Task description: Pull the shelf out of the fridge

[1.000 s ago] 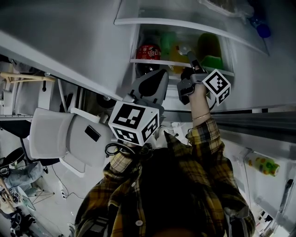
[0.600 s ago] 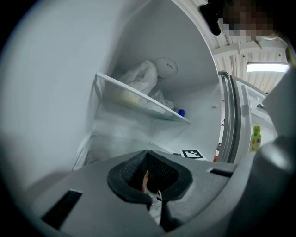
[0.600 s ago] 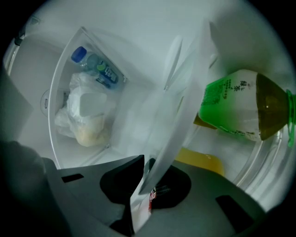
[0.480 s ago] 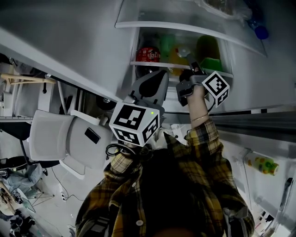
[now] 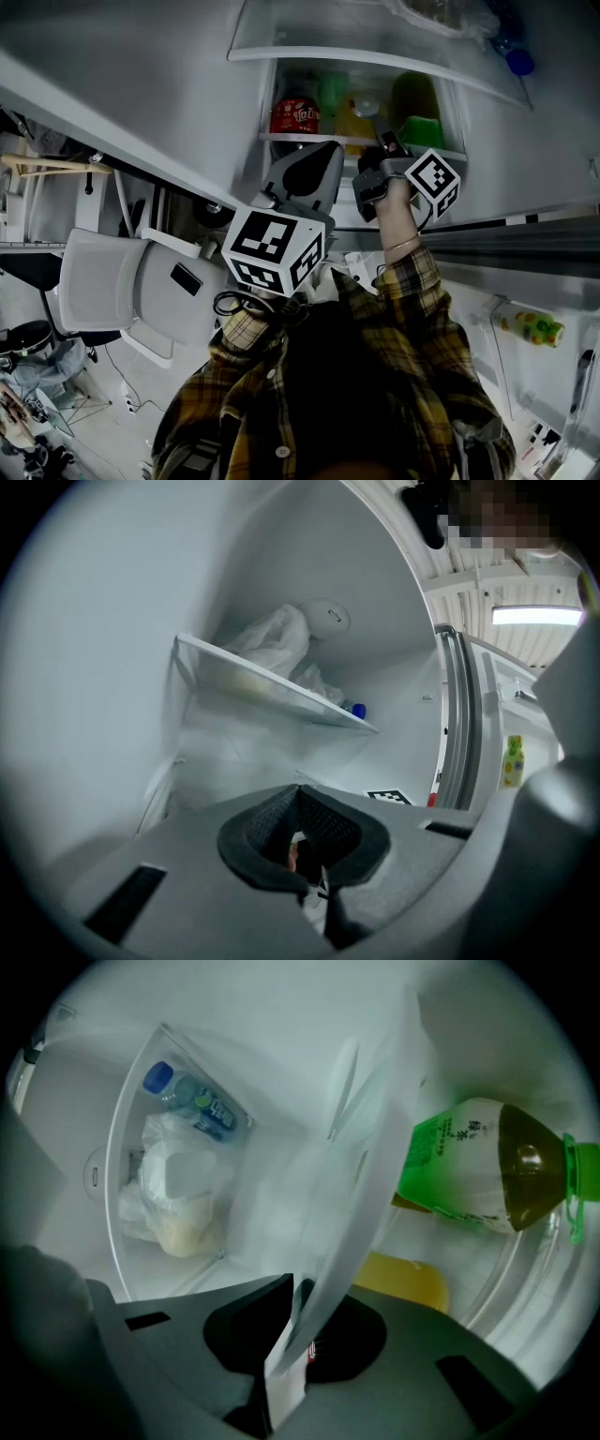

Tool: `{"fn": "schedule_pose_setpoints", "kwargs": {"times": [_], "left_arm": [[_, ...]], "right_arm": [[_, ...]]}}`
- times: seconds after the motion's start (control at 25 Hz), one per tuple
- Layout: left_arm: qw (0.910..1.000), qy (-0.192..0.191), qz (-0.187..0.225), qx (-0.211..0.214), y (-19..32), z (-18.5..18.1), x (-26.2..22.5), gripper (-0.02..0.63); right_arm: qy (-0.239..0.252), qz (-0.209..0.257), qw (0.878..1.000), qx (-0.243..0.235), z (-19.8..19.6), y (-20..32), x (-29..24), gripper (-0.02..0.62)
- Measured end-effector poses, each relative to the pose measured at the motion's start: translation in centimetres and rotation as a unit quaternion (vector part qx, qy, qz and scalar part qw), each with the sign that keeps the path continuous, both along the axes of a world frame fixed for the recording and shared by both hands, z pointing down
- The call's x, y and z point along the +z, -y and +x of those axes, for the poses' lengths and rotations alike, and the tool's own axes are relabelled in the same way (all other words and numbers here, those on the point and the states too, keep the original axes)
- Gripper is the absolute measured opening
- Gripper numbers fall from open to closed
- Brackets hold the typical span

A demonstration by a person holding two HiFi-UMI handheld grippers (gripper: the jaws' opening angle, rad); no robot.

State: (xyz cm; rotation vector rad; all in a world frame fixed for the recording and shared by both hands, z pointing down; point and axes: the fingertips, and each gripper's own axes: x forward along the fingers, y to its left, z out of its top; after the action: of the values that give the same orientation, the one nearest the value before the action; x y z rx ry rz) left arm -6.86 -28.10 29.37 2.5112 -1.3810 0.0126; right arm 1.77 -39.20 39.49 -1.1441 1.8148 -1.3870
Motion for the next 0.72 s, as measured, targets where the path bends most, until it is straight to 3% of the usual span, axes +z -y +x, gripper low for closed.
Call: {"fn": "schedule_pose_setpoints", "kwargs": {"times": [0.72], "left_arm": [[0.9989,0.019,0.016,0.041,-1.0,1.7,-1.5,0.003]], "right_arm": [[-0.003,-0.008,1.000,-0.013,0.1,-2.8,0.1,0.049]]}}
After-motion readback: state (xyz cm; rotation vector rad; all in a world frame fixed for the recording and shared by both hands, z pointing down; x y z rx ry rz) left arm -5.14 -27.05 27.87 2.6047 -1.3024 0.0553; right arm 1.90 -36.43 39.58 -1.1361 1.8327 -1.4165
